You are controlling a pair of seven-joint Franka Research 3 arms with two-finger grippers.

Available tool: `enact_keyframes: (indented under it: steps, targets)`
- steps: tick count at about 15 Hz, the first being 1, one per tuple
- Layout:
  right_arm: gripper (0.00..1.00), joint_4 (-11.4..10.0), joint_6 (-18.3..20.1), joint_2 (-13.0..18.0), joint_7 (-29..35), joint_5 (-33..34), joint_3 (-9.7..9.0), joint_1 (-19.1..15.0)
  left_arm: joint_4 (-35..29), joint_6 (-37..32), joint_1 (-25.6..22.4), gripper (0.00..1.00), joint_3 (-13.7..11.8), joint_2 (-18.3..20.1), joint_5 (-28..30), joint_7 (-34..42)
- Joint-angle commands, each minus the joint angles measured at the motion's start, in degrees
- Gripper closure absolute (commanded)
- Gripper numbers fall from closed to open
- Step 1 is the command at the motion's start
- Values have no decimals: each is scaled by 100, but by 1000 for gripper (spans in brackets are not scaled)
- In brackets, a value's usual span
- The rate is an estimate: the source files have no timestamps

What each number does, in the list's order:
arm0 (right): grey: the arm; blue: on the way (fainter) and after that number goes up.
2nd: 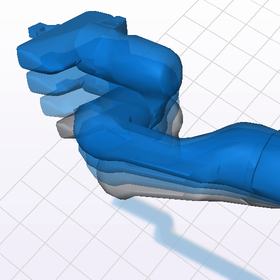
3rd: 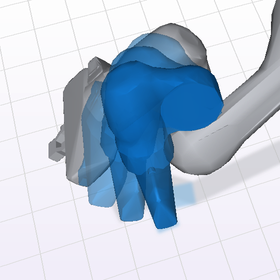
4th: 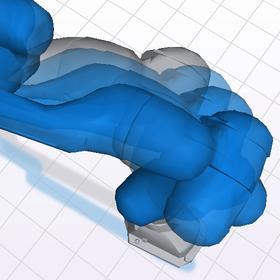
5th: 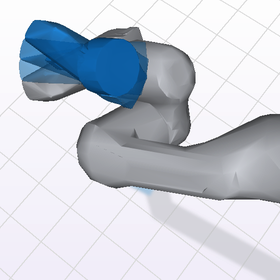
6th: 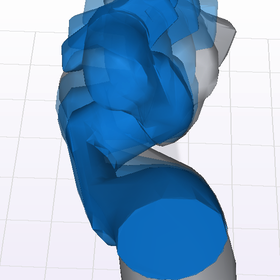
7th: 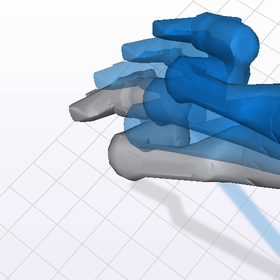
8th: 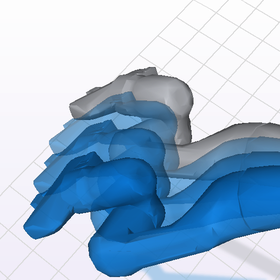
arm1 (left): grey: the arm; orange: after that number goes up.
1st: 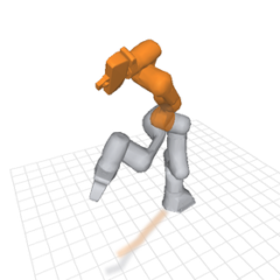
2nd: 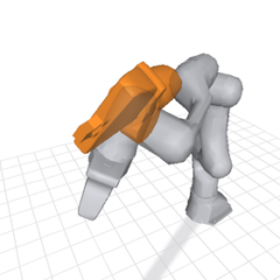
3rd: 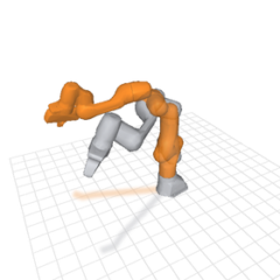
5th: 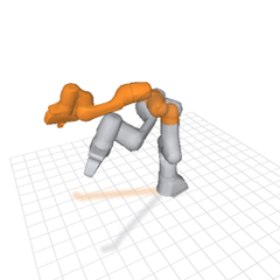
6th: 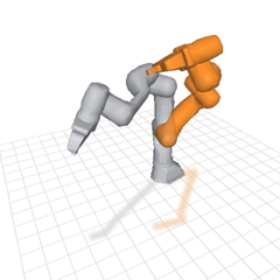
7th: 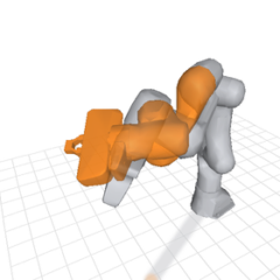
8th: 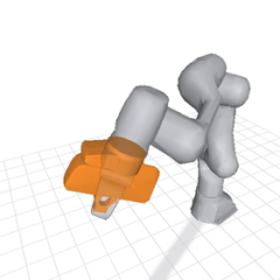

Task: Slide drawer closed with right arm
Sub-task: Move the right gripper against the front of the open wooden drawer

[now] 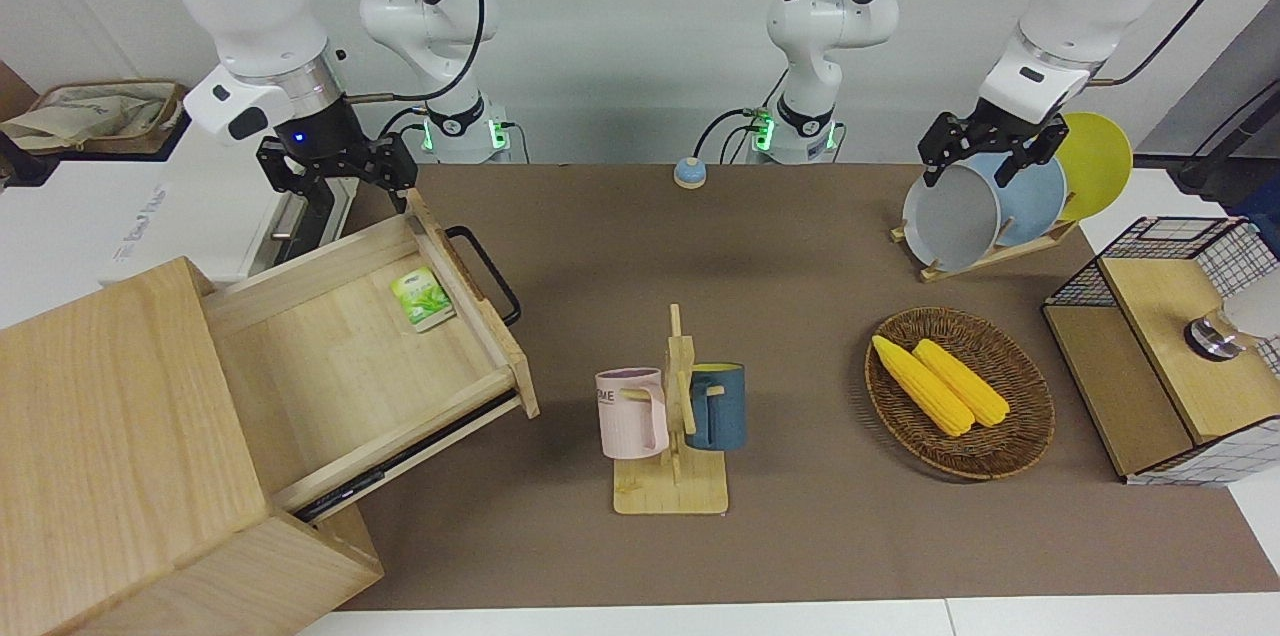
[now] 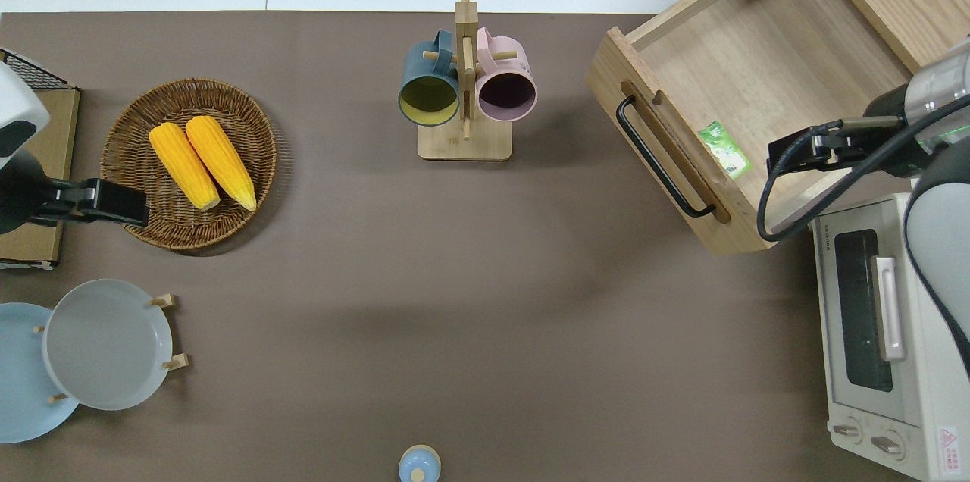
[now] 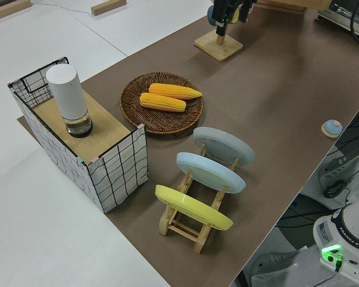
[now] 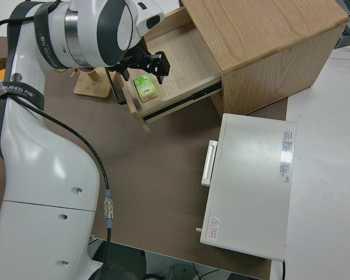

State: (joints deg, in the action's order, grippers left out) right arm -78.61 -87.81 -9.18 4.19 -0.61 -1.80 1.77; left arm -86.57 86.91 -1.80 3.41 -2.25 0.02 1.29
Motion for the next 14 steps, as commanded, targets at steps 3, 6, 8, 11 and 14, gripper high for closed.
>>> enact_keyframes:
  steps: [3, 6, 8, 11, 14]
  targets:
    - [17, -75, -61, 39, -164, 184, -75, -45, 140, -113, -22, 7, 37, -65, -98, 56]
    - [17, -75, -52, 39, -164, 184, -75, -28, 149, -113, -22, 7, 37, -65, -98, 56]
    - [21, -75, -52, 39, -173, 176, -84, -54, 140, -113, -22, 7, 37, -74, -98, 56]
    - [302, -75, -52, 39, -173, 158, -84, -63, 149, -113, -22, 7, 37, -65, -98, 56]
    - [865, -75, -17, 39, -173, 149, -84, -54, 140, -113, -22, 7, 37, -65, -98, 56]
